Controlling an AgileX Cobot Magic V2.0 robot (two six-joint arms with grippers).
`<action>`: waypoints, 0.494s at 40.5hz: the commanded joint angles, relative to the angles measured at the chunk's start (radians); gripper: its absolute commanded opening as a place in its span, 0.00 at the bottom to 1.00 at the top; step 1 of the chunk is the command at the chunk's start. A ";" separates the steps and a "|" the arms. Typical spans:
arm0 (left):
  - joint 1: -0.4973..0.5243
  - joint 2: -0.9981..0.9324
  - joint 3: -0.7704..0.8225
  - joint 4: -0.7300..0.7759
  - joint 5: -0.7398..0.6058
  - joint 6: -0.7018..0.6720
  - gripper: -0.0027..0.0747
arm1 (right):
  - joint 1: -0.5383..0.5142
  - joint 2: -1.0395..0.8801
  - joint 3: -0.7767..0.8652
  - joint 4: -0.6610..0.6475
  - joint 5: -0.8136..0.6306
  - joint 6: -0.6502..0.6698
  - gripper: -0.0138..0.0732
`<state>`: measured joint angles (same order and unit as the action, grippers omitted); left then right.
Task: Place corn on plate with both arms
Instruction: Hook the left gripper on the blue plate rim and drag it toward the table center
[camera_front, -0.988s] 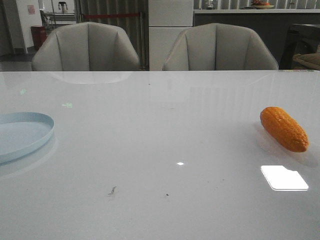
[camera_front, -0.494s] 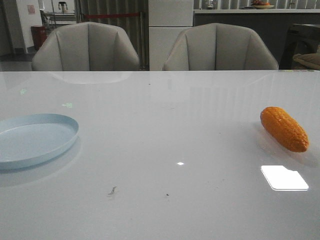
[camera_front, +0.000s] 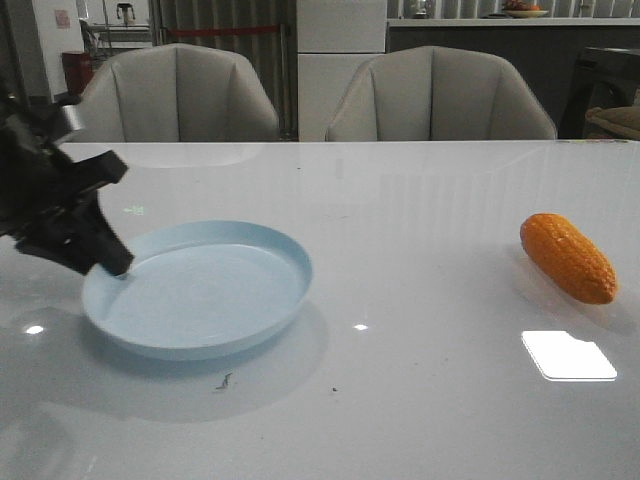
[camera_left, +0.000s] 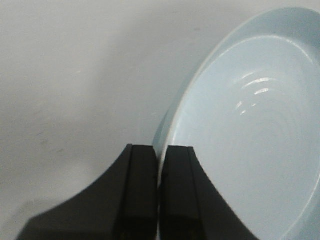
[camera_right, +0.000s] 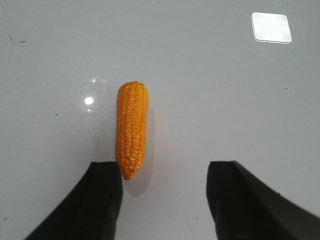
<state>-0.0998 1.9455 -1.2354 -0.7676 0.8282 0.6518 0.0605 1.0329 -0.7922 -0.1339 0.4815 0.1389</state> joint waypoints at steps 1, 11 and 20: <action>-0.074 -0.051 -0.044 -0.077 -0.014 0.004 0.16 | -0.003 -0.012 -0.036 -0.011 -0.062 -0.006 0.72; -0.164 -0.036 -0.047 -0.085 -0.069 -0.054 0.16 | -0.003 -0.012 -0.036 -0.011 -0.061 -0.006 0.72; -0.168 -0.008 -0.047 -0.085 -0.067 -0.101 0.16 | -0.003 -0.012 -0.036 -0.011 -0.061 -0.006 0.72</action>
<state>-0.2606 1.9770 -1.2560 -0.8078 0.7628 0.5738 0.0605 1.0329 -0.7922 -0.1339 0.4815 0.1389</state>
